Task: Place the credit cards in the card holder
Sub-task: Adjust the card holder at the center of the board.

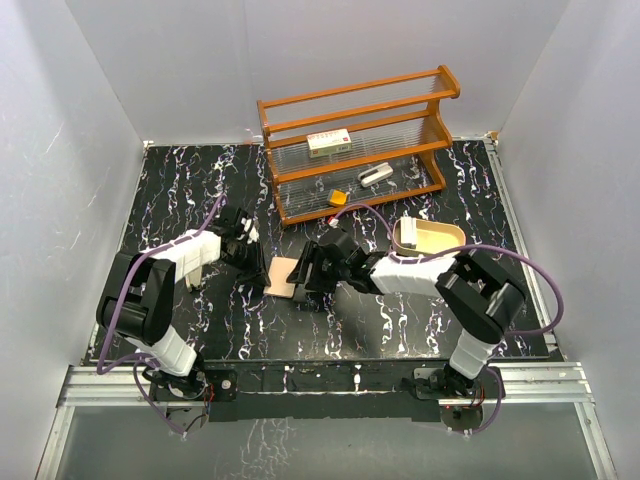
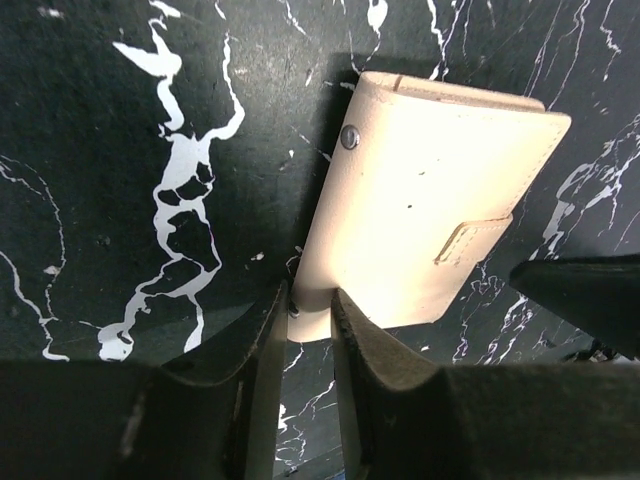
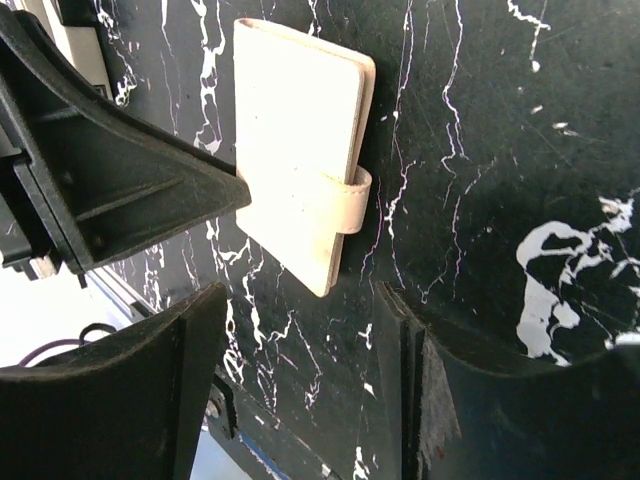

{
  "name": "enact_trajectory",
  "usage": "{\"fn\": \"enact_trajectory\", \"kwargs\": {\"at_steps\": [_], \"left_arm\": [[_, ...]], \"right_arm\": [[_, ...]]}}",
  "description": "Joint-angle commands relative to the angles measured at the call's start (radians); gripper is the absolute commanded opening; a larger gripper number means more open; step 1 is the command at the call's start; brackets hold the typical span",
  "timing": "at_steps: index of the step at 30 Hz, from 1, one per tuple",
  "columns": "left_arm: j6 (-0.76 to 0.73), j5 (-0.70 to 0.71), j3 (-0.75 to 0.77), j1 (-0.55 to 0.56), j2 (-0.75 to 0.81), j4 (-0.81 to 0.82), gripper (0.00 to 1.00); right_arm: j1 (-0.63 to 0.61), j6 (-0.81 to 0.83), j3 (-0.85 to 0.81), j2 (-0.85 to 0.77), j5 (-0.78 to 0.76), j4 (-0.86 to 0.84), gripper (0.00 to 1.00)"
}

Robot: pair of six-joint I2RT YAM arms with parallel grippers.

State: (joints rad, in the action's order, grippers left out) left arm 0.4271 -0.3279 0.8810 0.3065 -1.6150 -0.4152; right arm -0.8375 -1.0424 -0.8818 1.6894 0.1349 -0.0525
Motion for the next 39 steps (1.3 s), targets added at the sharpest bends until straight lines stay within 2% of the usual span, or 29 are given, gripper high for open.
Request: {"fn": "enact_trajectory", "kwargs": {"at_steps": [1, 6, 13, 19, 23, 26, 31, 35, 39], "left_arm": [[-0.007, -0.041, -0.031, -0.005, 0.0, -0.003, 0.2], [0.0, -0.089, -0.057, -0.006, -0.004, 0.024, 0.18], [0.022, -0.159, -0.094, -0.006, -0.017, 0.075, 0.16], [0.056, -0.257, -0.108, -0.004, -0.011, 0.119, 0.15], [0.095, -0.317, -0.121, -0.004, 0.04, 0.15, 0.15], [0.139, -0.383, -0.137, 0.001, 0.063, 0.191, 0.15], [0.279, -0.478, -0.189, 0.026, 0.105, 0.334, 0.18], [0.343, -0.49, -0.209, 0.036, 0.155, 0.384, 0.26], [0.324, -0.37, -0.204, 0.036, 0.239, 0.313, 0.42]], "right_arm": [[-0.009, -0.021, -0.04, 0.031, -0.003, -0.135, 0.6], [-0.011, -0.013, -0.061, 0.111, -0.003, -0.133, 0.63], [-0.018, -0.004, -0.054, 0.167, 0.078, -0.246, 0.65], [-0.018, -0.01, -0.007, 0.103, 0.143, -0.361, 0.53], [-0.018, -0.02, 0.041, 0.02, 0.154, -0.359, 0.41], [-0.018, 0.002, 0.078, -0.074, 0.122, -0.29, 0.28], [-0.017, 0.062, 0.109, -0.249, 0.013, -0.079, 0.01], [-0.018, 0.122, 0.117, -0.367, -0.045, 0.073, 0.0], [-0.018, 0.184, 0.067, -0.432, -0.125, 0.269, 0.0]]}}
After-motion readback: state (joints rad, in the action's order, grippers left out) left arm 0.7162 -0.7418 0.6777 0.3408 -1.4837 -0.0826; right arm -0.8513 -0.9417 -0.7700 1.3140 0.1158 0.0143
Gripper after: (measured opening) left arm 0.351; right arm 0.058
